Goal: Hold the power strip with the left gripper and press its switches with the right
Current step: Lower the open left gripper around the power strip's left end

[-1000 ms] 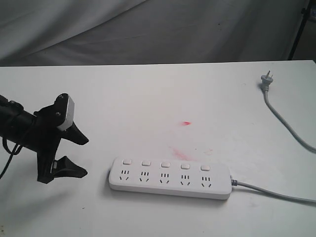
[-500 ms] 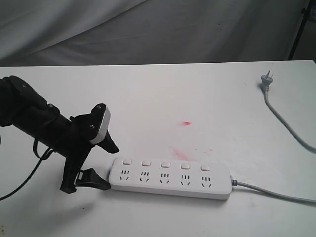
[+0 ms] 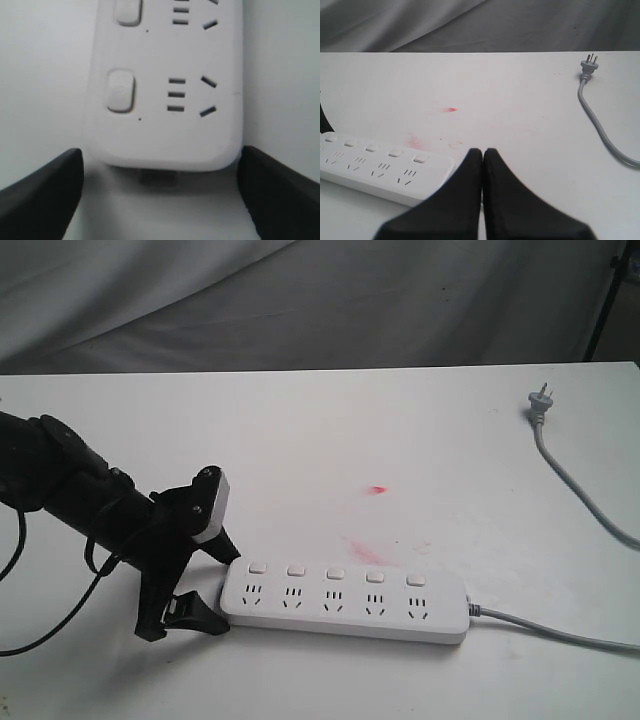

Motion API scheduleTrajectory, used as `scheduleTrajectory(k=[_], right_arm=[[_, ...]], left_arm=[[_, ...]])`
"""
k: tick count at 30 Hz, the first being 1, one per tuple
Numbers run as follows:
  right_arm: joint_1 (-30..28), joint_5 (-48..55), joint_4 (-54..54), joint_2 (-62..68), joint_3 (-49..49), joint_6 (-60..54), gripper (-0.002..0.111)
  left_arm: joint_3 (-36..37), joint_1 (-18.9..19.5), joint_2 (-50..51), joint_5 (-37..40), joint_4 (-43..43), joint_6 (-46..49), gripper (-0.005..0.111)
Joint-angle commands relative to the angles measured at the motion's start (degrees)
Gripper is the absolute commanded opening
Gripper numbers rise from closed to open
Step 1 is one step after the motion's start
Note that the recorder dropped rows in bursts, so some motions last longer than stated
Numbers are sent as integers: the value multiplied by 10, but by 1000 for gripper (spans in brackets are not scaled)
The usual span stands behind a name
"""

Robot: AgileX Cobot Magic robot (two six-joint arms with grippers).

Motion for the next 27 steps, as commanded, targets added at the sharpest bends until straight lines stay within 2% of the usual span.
scheduleTrajectory(k=[1,9,15,27], right_arm=[[3,-3,0,-3,2,-1,0],[3,-3,0,-3,2,-1,0],[3,-3,0,-3,2,-1,0],[3,-3,0,-3,2,-1,0]], left_arm=[[-3,-2,0,0,-10,0,79],[-12,-2,0,1,-19,0,79],[-23,-2,0,40,-30,0,79],[-23,-2,0,39,-38,0,79]])
